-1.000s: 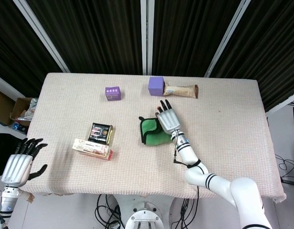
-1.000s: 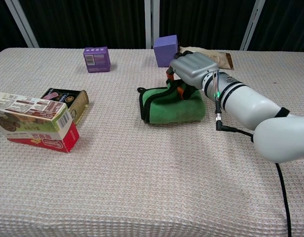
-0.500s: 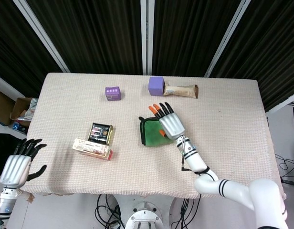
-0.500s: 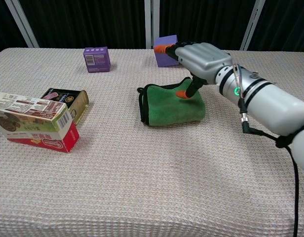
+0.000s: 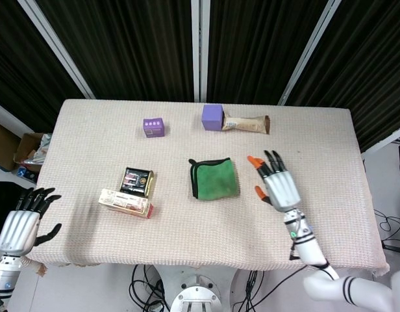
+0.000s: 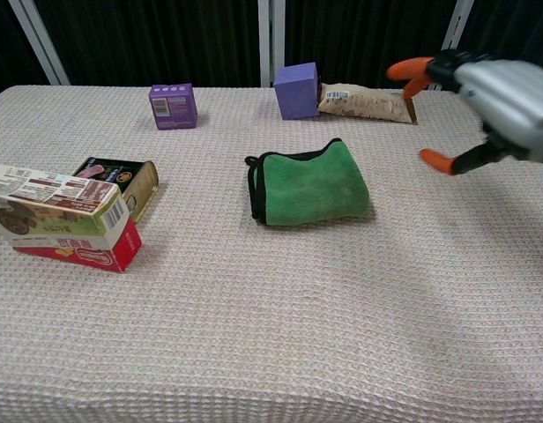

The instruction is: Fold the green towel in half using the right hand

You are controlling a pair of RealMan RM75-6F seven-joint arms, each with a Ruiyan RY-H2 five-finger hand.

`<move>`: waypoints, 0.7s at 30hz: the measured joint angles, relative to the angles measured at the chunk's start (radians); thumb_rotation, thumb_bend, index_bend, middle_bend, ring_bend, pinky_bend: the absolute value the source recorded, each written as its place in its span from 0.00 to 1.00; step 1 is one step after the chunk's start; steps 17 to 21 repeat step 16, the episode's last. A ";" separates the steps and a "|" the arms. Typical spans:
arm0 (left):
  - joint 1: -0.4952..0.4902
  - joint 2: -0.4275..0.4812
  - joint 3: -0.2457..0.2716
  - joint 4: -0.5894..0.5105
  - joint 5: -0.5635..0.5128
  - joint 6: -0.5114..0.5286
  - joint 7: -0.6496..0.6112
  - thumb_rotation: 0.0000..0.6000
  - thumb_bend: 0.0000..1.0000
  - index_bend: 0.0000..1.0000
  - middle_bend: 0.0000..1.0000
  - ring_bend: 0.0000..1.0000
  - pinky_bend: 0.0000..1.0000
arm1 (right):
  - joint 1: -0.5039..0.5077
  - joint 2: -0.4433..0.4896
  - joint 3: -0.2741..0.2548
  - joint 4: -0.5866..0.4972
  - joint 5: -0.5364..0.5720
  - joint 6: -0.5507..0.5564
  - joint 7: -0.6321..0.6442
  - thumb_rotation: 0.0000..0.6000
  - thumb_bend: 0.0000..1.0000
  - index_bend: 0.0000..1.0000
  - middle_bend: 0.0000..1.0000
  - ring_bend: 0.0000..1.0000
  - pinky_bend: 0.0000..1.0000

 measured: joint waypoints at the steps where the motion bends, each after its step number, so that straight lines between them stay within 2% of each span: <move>1: 0.000 0.000 -0.002 0.000 -0.001 0.002 -0.002 1.00 0.23 0.24 0.14 0.12 0.09 | -0.038 0.049 -0.014 -0.042 -0.009 0.050 0.001 1.00 0.26 0.15 0.20 0.04 0.12; 3: 0.001 0.000 -0.006 0.000 -0.006 0.005 -0.003 1.00 0.23 0.24 0.14 0.12 0.09 | -0.101 0.128 -0.037 -0.103 -0.022 0.121 0.006 1.00 0.26 0.15 0.18 0.03 0.12; 8: -0.001 0.003 -0.009 -0.015 -0.006 0.003 0.013 1.00 0.23 0.24 0.14 0.12 0.09 | -0.276 0.313 -0.115 -0.218 -0.057 0.269 0.087 1.00 0.26 0.15 0.14 0.00 0.01; 12: -0.002 0.005 -0.011 -0.030 -0.004 0.005 0.028 1.00 0.23 0.24 0.14 0.12 0.09 | -0.334 0.387 -0.167 -0.240 -0.072 0.283 0.222 1.00 0.28 0.13 0.10 0.00 0.00; 16: -0.001 0.011 -0.012 -0.038 -0.009 0.004 0.038 1.00 0.23 0.24 0.14 0.12 0.09 | -0.362 0.458 -0.203 -0.238 -0.088 0.239 0.353 1.00 0.29 0.13 0.10 0.00 0.00; 21: -0.001 0.011 -0.012 -0.038 -0.009 0.004 0.038 1.00 0.23 0.24 0.14 0.12 0.09 | -0.362 0.458 -0.203 -0.238 -0.088 0.239 0.353 1.00 0.29 0.13 0.10 0.00 0.00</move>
